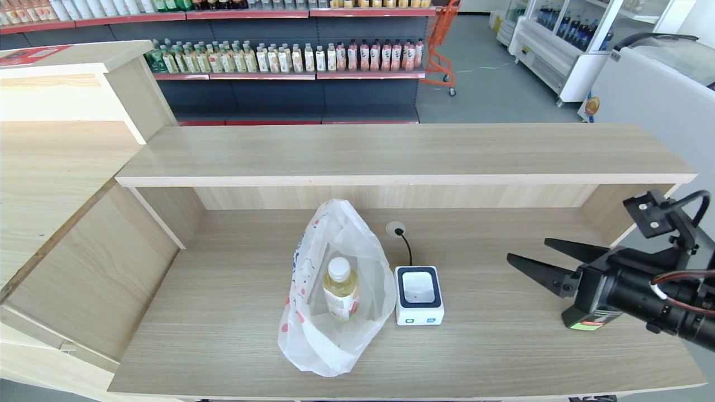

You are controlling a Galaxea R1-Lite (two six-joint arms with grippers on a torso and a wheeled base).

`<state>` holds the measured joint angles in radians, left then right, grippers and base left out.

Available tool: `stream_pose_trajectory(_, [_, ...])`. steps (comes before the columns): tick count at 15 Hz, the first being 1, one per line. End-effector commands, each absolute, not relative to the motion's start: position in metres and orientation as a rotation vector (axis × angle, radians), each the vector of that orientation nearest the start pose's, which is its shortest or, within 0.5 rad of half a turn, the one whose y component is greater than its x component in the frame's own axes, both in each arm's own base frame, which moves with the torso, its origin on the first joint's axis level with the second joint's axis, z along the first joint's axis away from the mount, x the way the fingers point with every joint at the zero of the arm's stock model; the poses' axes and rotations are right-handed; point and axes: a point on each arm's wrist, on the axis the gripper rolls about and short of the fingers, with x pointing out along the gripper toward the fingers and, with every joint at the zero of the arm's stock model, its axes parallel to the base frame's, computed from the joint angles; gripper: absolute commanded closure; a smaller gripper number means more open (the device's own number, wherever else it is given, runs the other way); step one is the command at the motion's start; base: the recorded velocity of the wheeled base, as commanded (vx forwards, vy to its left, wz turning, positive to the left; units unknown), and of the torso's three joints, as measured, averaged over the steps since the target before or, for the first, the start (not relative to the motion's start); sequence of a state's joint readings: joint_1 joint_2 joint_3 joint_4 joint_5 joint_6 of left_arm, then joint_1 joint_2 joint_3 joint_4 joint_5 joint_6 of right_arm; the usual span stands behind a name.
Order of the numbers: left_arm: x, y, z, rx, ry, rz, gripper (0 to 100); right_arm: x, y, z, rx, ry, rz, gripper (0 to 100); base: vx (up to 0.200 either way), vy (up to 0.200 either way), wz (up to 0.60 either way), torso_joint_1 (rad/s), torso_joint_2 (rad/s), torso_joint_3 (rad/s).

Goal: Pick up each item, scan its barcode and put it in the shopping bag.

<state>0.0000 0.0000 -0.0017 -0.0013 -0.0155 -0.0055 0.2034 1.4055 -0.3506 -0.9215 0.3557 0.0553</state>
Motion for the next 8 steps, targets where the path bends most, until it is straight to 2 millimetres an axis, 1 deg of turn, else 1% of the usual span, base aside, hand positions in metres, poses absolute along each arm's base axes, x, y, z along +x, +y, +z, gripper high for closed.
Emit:
stream_pose_trajectory(1, [-0.023, 0.0, 0.076, -0.006, -0.003, -0.015, 0, 0.179, 0.035, 0.179, 0.069, 0.097, 0.502, 0, 0.0, 0.0, 0.0, 0.0, 0.0, 0.0])
stream_pose_trajectory(2, [-0.023, 0.0, 0.076, -0.006, -0.003, -0.015, 0, 0.177, 0.028, 0.182, 0.074, 0.11, 0.464, 0, 0.0, 0.0, 0.0, 0.0, 0.0, 0.0])
stream_pose_trajectory(3, [-0.023, 0.0, 0.076, -0.006, -0.003, -0.015, 0, 0.173, 0.025, 0.184, 0.075, 0.115, 0.45, 0, 0.0, 0.0, 0.0, 0.0, 0.0, 0.0])
stream_pose_trajectory(7, [-0.023, 0.0, 0.076, -0.006, -0.003, -0.015, 0, 0.153, 0.018, 0.189, 0.083, 0.155, 0.417, 0, 0.0, 0.0, 0.0, 0.0, 0.0, 0.0])
stream_pose_trajectory(8, [-0.023, 0.0, 0.076, -0.009, -0.003, -0.015, 0, 0.144, 0.017, 0.19, 0.086, 0.177, 0.41, 0, -0.2, -0.2, 0.0, 0.002, 0.0, 0.007])
